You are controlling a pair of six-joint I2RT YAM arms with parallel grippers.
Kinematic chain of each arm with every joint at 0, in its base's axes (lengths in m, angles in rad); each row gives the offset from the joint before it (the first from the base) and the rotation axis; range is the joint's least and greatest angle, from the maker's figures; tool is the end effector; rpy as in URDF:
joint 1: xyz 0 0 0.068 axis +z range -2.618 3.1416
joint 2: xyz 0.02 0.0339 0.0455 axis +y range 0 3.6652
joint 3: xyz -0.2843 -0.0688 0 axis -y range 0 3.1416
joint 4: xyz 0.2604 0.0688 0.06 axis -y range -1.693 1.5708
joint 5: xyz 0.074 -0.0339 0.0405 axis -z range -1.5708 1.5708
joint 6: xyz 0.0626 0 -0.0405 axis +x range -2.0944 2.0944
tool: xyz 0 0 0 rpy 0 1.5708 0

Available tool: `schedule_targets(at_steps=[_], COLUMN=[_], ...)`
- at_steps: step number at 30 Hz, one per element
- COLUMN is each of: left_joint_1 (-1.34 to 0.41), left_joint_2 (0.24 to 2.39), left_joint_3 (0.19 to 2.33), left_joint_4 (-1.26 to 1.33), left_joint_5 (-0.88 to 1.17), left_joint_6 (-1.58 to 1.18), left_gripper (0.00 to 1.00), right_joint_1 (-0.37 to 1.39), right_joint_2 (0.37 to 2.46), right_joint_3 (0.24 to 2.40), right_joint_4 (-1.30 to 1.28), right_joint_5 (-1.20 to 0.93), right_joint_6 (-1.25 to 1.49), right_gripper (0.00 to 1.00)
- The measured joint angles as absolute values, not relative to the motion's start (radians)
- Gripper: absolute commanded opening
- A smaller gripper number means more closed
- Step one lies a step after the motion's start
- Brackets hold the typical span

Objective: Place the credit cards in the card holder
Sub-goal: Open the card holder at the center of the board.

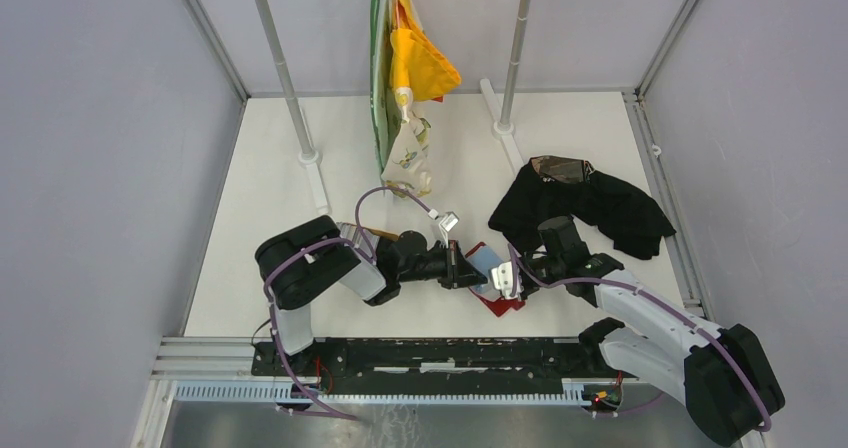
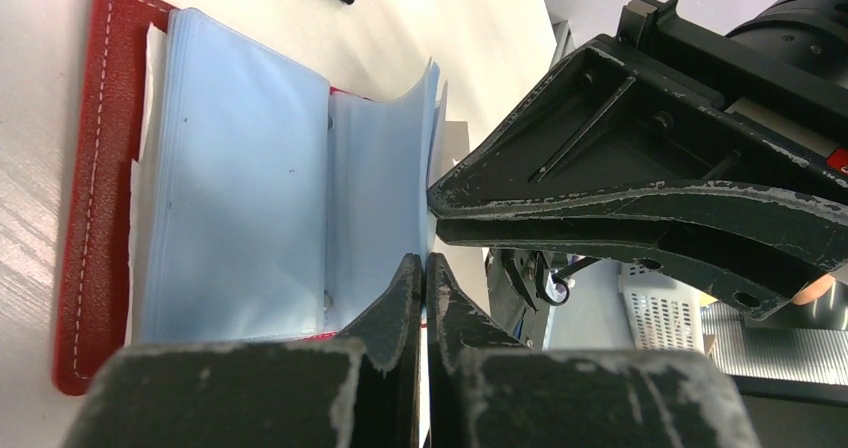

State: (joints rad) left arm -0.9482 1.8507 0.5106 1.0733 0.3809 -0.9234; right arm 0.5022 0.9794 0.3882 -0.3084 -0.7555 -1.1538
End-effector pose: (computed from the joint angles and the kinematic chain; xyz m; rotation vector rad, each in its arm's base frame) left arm 0.1817 -0.2930 0.1121 0.3422 2.1407 -1.5633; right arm 0.1419 0.1269 0.1606 -1.8419 1.2744 0.5864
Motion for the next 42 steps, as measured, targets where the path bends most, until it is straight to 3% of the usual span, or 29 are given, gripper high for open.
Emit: schedule_targets(at_steps=[12,16,22,26,42], left_joint_1=[-0.941,-0.938,-0.938,-0.938,-0.929], left_joint_2=[1.856,1.858,1.875,1.875,1.874], left_joint_3=[0.508,0.507,0.507,0.507,0.507], left_joint_4=[1.083,1.094,1.092,1.085,1.026], left_joint_5=[0.395,0.395,0.395,0.393,0.336], left_joint_6=[-0.934,-0.934,-0.934,-0.933,-0.933], left_gripper=[0.18,0.19,0.1,0.03,0.02], right_joint_1=[0.511,0.515,0.52,0.522,0.522], right_joint_2=[0.995,1.005,1.017,1.021,1.03], right_joint_3=[0.388,0.388,0.388,0.388,0.389], right_joint_4=[-0.316,-0.325,-0.332,-0.339,-0.45], right_joint_5=[-0.754,-0.752,-0.747,-0.747,-0.772], right_joint_6=[-1.157,-1.157,-1.159,-1.167,-1.263], right_gripper=[0.21,0.21,0.22,0.28,0.35])
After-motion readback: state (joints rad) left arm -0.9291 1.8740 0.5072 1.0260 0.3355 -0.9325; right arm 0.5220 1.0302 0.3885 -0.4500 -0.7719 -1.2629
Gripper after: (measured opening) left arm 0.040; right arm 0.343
